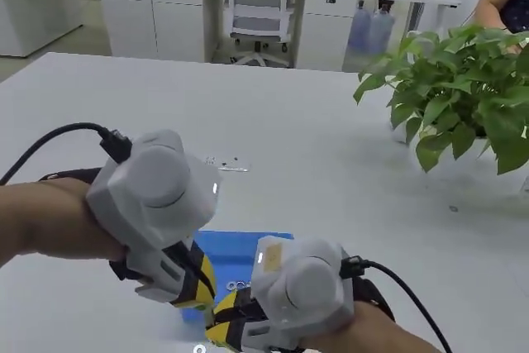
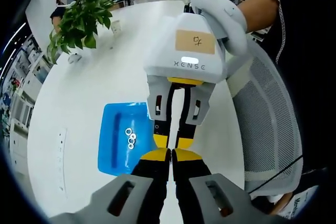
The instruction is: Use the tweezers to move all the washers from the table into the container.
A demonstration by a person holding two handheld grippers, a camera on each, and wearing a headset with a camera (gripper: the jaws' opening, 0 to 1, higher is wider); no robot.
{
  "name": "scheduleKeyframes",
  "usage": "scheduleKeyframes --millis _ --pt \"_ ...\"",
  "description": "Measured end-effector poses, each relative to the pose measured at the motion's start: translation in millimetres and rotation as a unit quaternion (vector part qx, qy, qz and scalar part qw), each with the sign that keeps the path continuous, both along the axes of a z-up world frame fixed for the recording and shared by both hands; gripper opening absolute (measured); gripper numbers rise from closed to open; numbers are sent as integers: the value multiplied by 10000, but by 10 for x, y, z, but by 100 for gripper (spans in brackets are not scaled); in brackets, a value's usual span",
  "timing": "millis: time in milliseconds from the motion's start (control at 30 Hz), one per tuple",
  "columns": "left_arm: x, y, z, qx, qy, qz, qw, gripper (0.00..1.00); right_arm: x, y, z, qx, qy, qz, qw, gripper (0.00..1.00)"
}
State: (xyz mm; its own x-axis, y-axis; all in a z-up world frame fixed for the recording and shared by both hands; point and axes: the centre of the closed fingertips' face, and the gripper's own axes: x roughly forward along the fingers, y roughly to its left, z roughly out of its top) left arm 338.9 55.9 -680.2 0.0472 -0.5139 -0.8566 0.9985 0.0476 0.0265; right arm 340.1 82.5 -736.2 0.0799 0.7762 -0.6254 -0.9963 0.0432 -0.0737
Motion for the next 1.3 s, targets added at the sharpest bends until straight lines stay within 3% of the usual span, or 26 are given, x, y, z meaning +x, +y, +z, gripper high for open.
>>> scheduleKeyframes --millis 333,800,1100,1300 --pt "53 -15 117 -61 -126 -37 9999 6 64 -12 112 -10 -33 -57 10000 9" --pt "240 -34 284 -104 -310 -48 9995 6 282 -13 273 17 -166 -111 9998 9" --pt "377 3 276 -92 -414 29 9991 6 434 11 268 20 -279 -98 9996 9" --pt "460 22 189 -90 -475 52 9988 6 520 24 183 16 -308 -94 9995 9"
